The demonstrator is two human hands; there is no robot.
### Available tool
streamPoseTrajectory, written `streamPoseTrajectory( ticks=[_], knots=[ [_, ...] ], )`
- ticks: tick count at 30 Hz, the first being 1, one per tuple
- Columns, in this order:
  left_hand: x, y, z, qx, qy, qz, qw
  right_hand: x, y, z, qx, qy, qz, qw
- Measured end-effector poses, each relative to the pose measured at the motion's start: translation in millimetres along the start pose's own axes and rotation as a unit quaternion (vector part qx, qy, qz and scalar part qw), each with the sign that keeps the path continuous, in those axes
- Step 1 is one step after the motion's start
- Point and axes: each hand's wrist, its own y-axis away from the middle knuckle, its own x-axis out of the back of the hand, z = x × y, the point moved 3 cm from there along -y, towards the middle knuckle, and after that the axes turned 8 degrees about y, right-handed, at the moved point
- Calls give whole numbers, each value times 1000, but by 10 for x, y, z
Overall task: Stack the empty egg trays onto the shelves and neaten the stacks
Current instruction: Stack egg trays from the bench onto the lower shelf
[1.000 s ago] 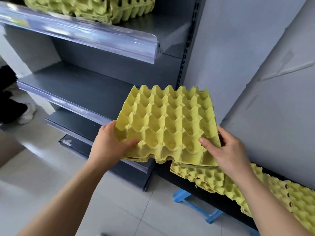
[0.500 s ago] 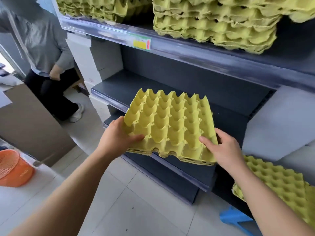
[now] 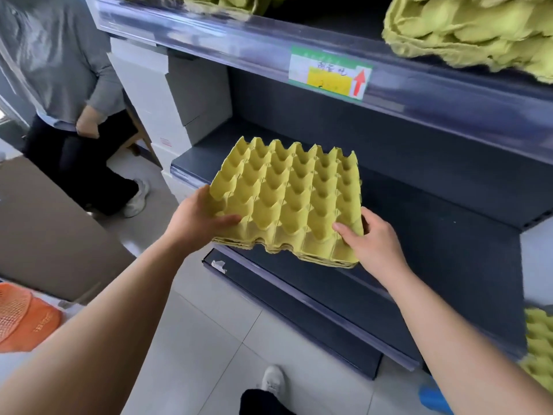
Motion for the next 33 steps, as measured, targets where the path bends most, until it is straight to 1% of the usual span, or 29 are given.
streamPoseTrajectory(
  ticks=[7,11,16,22,26,33],
  knots=[
    [115,-892,-342,16,42,-15,999,-500,-720,-134,-24,20,1,999],
    [194,-1322,-448,3,57,-30,998,-754,-996,-220,-59,33,16,998],
    [261,-1890,-650,-20,24,-76,997,-1023,-1221,-351,-101,64,65,991],
    [288,-2504,-841,-59,18,-139,988,-1316,-1428,-502,-142,70,105,982],
    [306,-2804,-974,-62,11,-155,986,-1518,-1549,-587,-166,70,103,978],
    [294,-3101,-1138,-80,-13,-164,983,-1693,-1602,-689,-191,80,122,971]
  ],
)
